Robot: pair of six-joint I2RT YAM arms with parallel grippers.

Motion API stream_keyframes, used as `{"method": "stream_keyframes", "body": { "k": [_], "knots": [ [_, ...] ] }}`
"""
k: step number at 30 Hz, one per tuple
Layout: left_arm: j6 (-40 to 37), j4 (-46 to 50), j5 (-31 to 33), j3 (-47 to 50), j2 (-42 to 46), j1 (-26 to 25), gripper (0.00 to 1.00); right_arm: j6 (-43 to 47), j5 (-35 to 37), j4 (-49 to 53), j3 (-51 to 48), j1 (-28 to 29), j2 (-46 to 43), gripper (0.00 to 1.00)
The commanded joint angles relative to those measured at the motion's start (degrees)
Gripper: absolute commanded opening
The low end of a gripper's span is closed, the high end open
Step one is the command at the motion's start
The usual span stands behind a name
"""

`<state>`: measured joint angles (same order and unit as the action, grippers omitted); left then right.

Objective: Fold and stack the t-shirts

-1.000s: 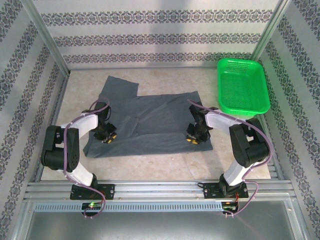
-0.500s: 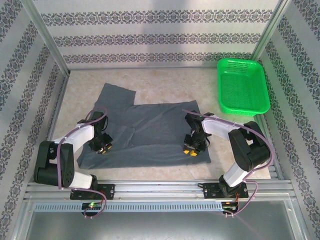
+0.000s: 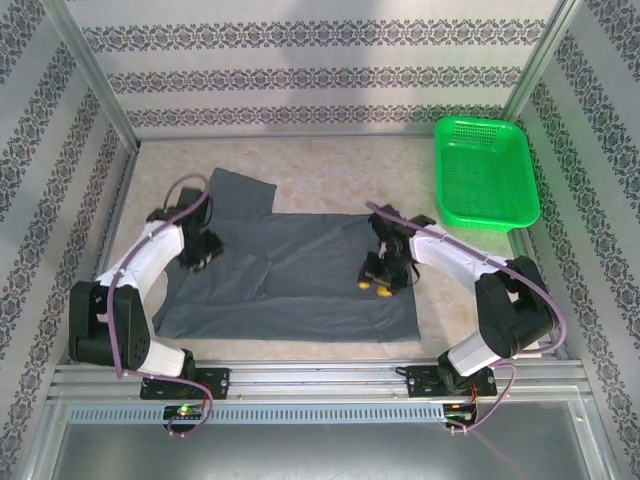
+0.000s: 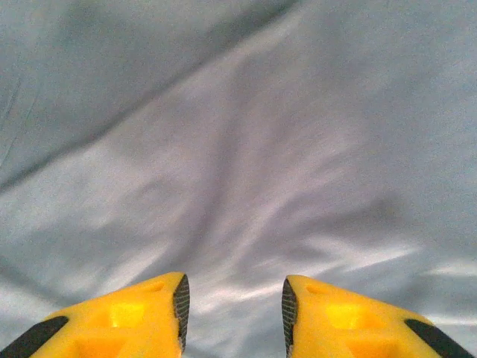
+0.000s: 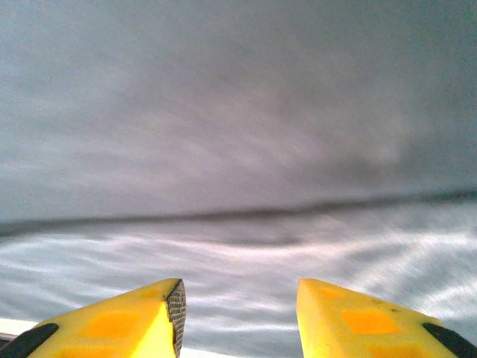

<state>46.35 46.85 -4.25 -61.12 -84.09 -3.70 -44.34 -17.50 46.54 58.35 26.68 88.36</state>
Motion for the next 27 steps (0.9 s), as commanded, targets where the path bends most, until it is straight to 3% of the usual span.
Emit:
{"method": "stream_keyframes", "body": {
  "k": [1, 9, 15, 23, 27],
  "knots": [
    [-2.3, -3.1, 0.5, -10.5, -8.8, 1.8, 0.40, 2.7, 5.4, -3.0, 8.7, -2.4, 2.3, 0.45],
    [-10.1, -11.6, -3.1, -39.0, -33.8, 7.5, 0.45, 7.7, 4.5, -6.5, 24.3, -7.2, 11.4, 0.44],
    [-17.2, -8.7, -2.9, -58.7, -49.5, 9.5, 0.49, 9.0, 4.1, -4.1, 28.6, -8.3, 13.4, 0.46],
    [-18.4, -12.1, 0.3, -64.7, -58.2, 9.5, 0.58, 6.7, 3.7, -4.8, 23.6, -8.5, 8.2, 0.47],
    [-17.1, -8.0, 0.7, -69.9, -62.5, 9.3, 0.63, 6.6, 3.1, -4.7, 22.9, -8.5, 8.2, 0.47]
  ]
}}
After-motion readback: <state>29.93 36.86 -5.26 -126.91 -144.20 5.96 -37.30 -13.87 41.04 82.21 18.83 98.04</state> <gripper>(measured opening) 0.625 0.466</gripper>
